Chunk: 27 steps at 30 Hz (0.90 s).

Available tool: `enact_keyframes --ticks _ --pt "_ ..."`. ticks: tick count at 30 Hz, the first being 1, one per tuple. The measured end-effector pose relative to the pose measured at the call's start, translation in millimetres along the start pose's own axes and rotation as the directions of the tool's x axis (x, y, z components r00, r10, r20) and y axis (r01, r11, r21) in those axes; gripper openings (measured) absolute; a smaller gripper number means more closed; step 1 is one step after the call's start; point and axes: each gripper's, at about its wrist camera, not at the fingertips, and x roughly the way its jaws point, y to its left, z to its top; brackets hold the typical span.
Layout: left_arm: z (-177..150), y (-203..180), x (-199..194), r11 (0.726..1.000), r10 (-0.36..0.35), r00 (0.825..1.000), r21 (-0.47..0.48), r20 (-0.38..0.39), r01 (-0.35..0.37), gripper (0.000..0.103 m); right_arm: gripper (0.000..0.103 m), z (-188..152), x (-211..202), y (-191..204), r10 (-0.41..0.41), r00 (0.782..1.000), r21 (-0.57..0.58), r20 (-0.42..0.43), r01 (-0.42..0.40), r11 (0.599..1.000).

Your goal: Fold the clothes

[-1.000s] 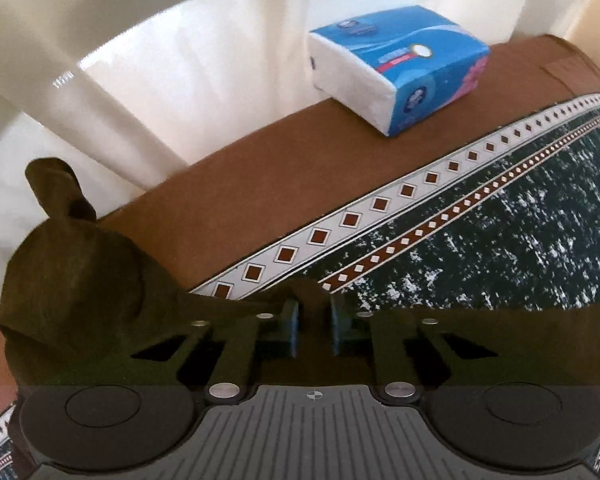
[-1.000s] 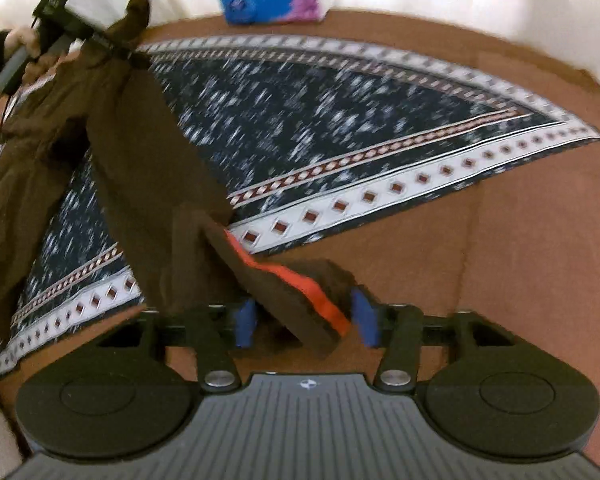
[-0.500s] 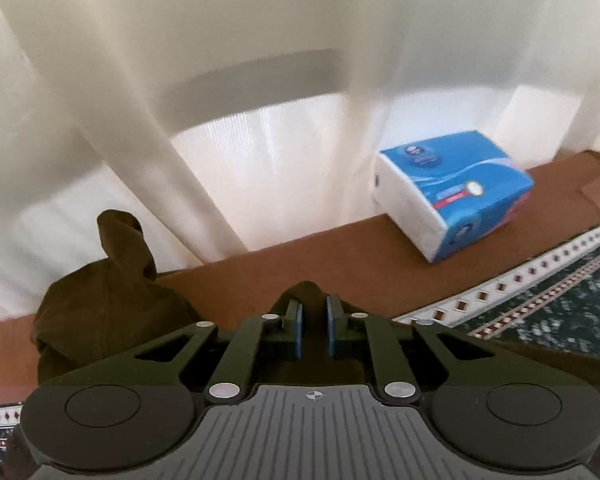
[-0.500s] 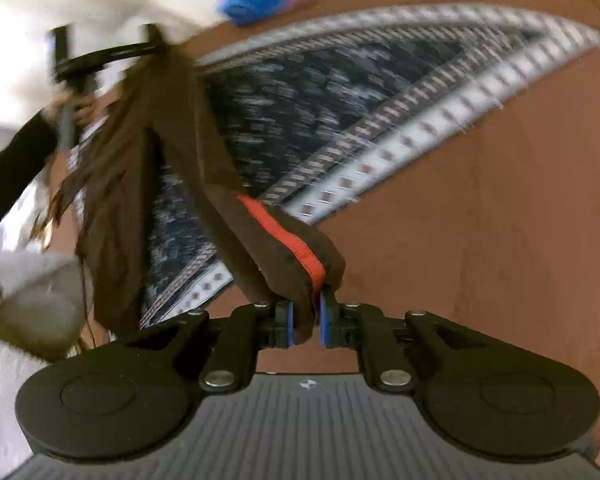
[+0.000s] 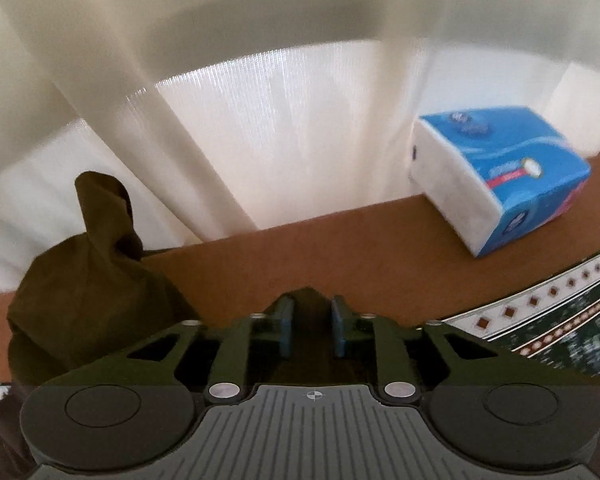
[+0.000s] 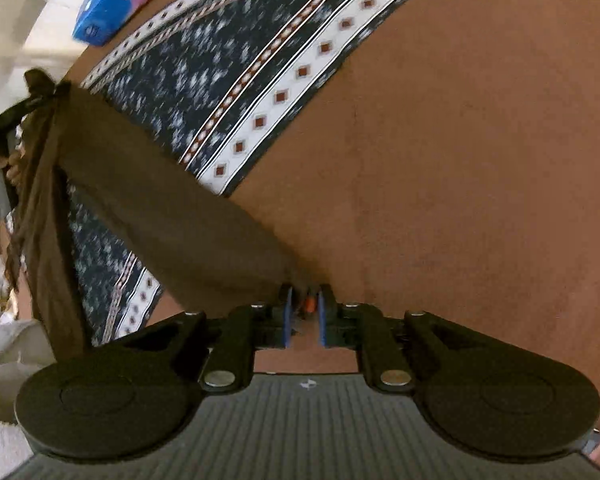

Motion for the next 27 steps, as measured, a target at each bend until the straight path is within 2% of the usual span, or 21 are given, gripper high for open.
enact_keyframes --ticks 2,3,7,10,13,16,20,23,27 --pt "6.5 4.5 -14.6 0.999 -0.031 0.999 -0.017 0.023 0.031 0.058 0.035 -2.9 -7.6 -1.0 -0.057 0.998 -0.001 0.033 0.057 0.998" --pt "9.6 8.6 -27.0 0.999 -0.041 0.998 -0.025 0.045 0.042 0.067 0.037 -5.0 -13.2 1.5 -0.083 0.995 -0.009 0.048 0.084 0.996" --pt "8.4 28.9 -85.5 0.997 -0.064 0.988 -0.026 0.137 0.068 0.074 0.043 -14.9 -36.7 18.6 -0.062 0.989 -0.044 0.134 0.069 0.997" --pt "-2.5 46.9 -135.7 0.997 -0.072 0.976 -0.005 0.207 0.074 0.082 0.057 -28.7 -40.5 44.9 -0.008 0.983 -0.113 0.182 0.029 0.993" --pt "-37.8 70.8 -178.8 0.999 -0.029 0.972 -0.016 0.231 0.034 0.082 0.058 -40.6 -31.8 64.6 0.01 0.983 -0.159 0.182 0.02 0.987" --pt "-88.6 103.9 -206.5 0.996 0.033 0.979 -0.086 0.201 -0.016 0.082 0.058 -55.8 -20.5 82.2 0.073 0.981 -0.178 0.179 -0.041 0.983" --pt "-164.1 145.1 -233.8 0.973 0.132 0.984 -0.207 0.116 -0.106 0.082 0.058 -76.1 4.0 135.7 0.19 0.969 -0.29 0.16 -0.138 0.947" --pt "-224.7 171.9 -254.1 0.932 0.214 0.977 -0.303 0.021 -0.198 0.082 0.058 -92.2 27.0 179.6 0.272 0.956 -0.381 0.114 -0.211 0.9" --pt "-298.4 199.1 -278.2 0.872 0.242 0.964 -0.411 -0.113 -0.267 0.082 0.058 -111.0 63.5 236.3 0.308 0.951 -0.502 0.032 -0.251 0.828"
